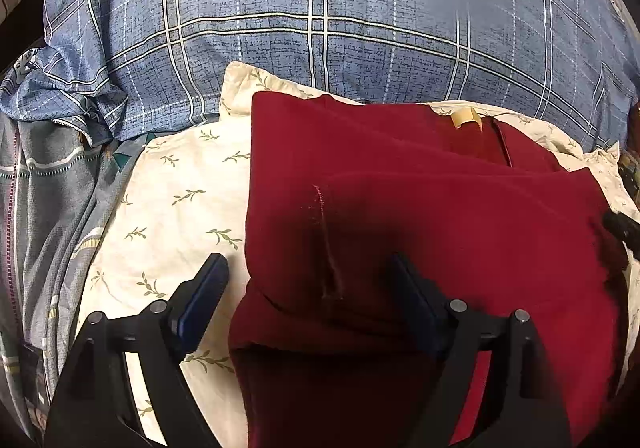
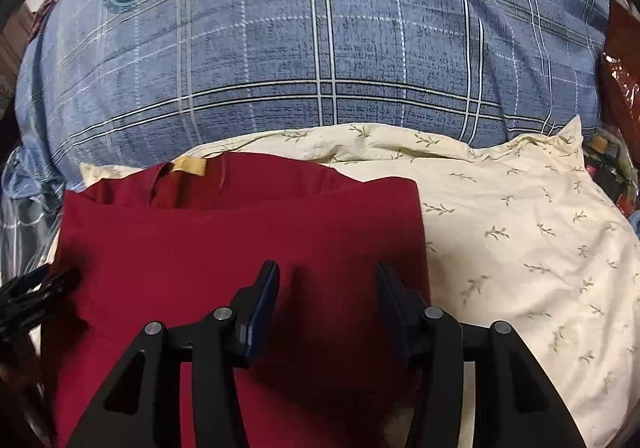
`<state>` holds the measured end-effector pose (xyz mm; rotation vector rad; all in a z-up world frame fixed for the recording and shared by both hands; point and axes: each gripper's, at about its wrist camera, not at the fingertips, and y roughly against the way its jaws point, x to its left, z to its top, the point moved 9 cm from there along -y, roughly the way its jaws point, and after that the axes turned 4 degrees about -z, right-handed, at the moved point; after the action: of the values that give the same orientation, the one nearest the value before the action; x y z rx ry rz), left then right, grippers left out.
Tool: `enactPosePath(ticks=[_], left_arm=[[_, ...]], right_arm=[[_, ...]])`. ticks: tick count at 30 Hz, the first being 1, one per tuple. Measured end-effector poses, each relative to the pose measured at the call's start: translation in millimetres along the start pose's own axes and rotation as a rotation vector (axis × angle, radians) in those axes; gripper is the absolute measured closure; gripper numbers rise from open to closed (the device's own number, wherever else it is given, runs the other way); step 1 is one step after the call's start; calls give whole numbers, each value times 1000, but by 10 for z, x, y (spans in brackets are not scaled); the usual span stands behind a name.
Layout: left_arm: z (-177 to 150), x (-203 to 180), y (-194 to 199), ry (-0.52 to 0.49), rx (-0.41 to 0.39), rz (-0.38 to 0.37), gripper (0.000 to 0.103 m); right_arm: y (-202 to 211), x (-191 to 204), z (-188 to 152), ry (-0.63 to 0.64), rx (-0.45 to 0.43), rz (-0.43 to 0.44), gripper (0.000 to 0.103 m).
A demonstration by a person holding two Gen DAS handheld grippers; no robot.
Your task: Fold small clothes
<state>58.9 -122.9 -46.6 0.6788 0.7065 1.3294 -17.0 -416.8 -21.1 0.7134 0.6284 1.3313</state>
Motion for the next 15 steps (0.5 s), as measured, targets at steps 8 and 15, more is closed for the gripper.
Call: enactPosePath(ticks=[8,15], left_arm=[[-10,18,12,-6,-3,5,19],[-45,8,164,-20,-22,9,19]], right_arm=[[-44,-98,-131,26,66,-48,46],[191,-31,-60,-4,-8,13,38]])
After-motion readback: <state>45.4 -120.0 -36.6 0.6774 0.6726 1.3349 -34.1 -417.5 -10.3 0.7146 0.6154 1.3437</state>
